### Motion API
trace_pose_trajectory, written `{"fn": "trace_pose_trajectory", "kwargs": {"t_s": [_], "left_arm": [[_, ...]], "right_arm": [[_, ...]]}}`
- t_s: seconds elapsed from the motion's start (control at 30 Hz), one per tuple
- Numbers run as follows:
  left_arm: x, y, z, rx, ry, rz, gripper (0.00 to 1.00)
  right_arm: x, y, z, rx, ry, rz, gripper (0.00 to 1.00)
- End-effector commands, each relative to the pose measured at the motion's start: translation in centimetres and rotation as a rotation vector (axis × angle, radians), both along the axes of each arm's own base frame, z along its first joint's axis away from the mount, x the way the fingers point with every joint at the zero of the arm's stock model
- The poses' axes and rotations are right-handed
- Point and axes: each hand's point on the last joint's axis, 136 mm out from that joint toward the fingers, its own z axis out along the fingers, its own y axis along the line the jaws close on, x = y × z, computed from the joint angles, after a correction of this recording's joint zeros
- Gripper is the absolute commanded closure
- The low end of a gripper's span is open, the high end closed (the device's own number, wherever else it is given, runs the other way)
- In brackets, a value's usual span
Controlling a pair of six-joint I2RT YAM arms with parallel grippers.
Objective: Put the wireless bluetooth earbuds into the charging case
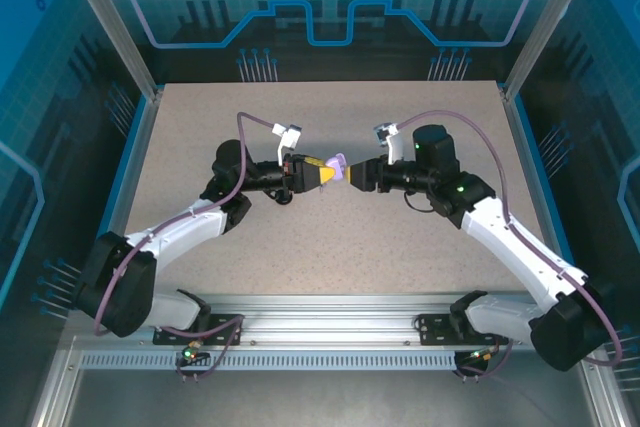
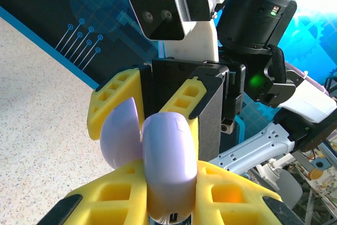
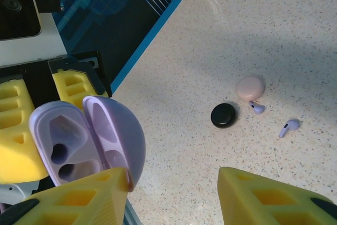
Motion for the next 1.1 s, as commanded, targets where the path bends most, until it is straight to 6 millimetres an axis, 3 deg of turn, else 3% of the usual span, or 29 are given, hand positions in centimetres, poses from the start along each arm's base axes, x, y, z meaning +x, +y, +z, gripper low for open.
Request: {"fn": "trace_pose_trajectory", "kwargs": {"t_s": [0.0,0.37,0.67,0.73,0.9,0.97,1.07], "left_arm": [[-0.2,0.0,1.8,-0.031,-0.06,-0.021,1.0],[-0.2,0.0,1.5,-0.031,-0.052,-0.023,1.0],[-0.1,-0.1,1.2,-0.027,-0.041,-0.024,1.0],[0.1,-0.2,1.0,-0.024,-0.034,-0.02,0.88],[0.9,0.1,0.3,-0.01,-0.027,0.041,0.43],[1.6,0.6,0.2,0.0,-0.034,0.103,0.33],[2.4,1.4,0.4,0.018,-0.047,0.17,0.26]], "right_arm": [[0.2,0.8,1.3,0.022,-0.024,0.015,0.52],[0.3,1.8,1.9,0.036,-0.032,0.031,0.62],[0.1,2.5,2.7,0.056,-0.042,0.057,0.96],[0.1,2.4,2.8,0.053,-0.044,0.054,1.0],[0.3,1.8,2.9,0.022,-0.054,0.011,1.0],[0.6,1.0,2.7,-0.014,-0.058,-0.032,1.0],[0.9,-0.5,2.4,-0.071,-0.067,-0.099,1.0]]}}
